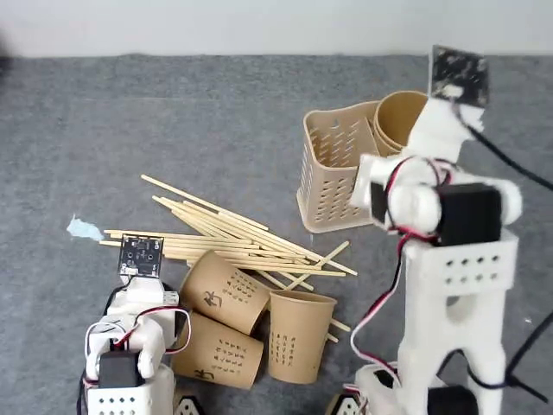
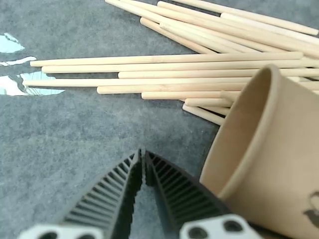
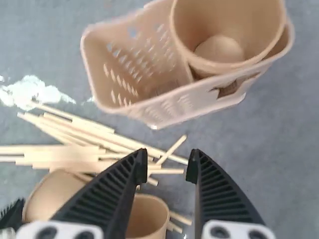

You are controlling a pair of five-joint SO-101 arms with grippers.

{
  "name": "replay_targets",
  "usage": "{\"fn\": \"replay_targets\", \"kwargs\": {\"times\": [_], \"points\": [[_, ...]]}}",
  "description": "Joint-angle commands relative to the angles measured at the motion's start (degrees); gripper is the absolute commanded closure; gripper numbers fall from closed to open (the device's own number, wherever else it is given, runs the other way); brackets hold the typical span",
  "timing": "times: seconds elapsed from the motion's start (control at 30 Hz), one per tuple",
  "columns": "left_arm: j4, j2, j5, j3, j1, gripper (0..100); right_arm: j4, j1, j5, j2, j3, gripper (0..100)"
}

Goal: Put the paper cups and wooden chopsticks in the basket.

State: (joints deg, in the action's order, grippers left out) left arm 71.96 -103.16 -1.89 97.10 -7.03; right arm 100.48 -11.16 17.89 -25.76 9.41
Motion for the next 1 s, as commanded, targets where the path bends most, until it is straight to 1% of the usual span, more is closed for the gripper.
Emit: {"fn": "replay_targets", "kwargs": {"times": [0.0,0.13,0.17,0.23,0.3,0.4,0.57,0.73,0.87,0.97], "points": [[0.2,-0.9,0.1,-0.6,-0.1,99,2.4,-4.9,-0.8,-5.2,-6.0,86.3],[0.2,-0.9,0.1,-0.6,-0.1,99,2.4,-11.6,0.2,-10.3,-16.1,86.3],[0.2,-0.9,0.1,-0.6,-0.1,99,2.3,-13.0,1.4,-11.3,-18.5,86.3],[0.2,-0.9,0.1,-0.6,-0.1,99,2.3,-15.1,3.9,-12.6,-23.1,86.3],[0.2,-0.9,0.1,-0.6,-0.1,99,2.3,-16.9,4.7,-13.0,-27.4,86.3],[0.2,-0.9,0.1,-0.6,-0.1,99,2.2,-18.2,5.5,-13.0,-32.4,86.3],[0.2,-0.9,0.1,-0.6,-0.1,99,2.2,-19.6,4.3,-13.4,-36.1,86.3],[0.2,-0.9,0.1,-0.6,-0.1,99,2.2,-21.7,-5.6,-13.6,-36.4,86.3],[0.2,-0.9,0.1,-0.6,-0.1,99,2.2,-22.0,-18.1,-13.0,-36.3,86.2],[0.2,-0.9,0.1,-0.6,-0.1,99,1.6,-22.0,-25.2,-13.0,-36.3,86.1]]}}
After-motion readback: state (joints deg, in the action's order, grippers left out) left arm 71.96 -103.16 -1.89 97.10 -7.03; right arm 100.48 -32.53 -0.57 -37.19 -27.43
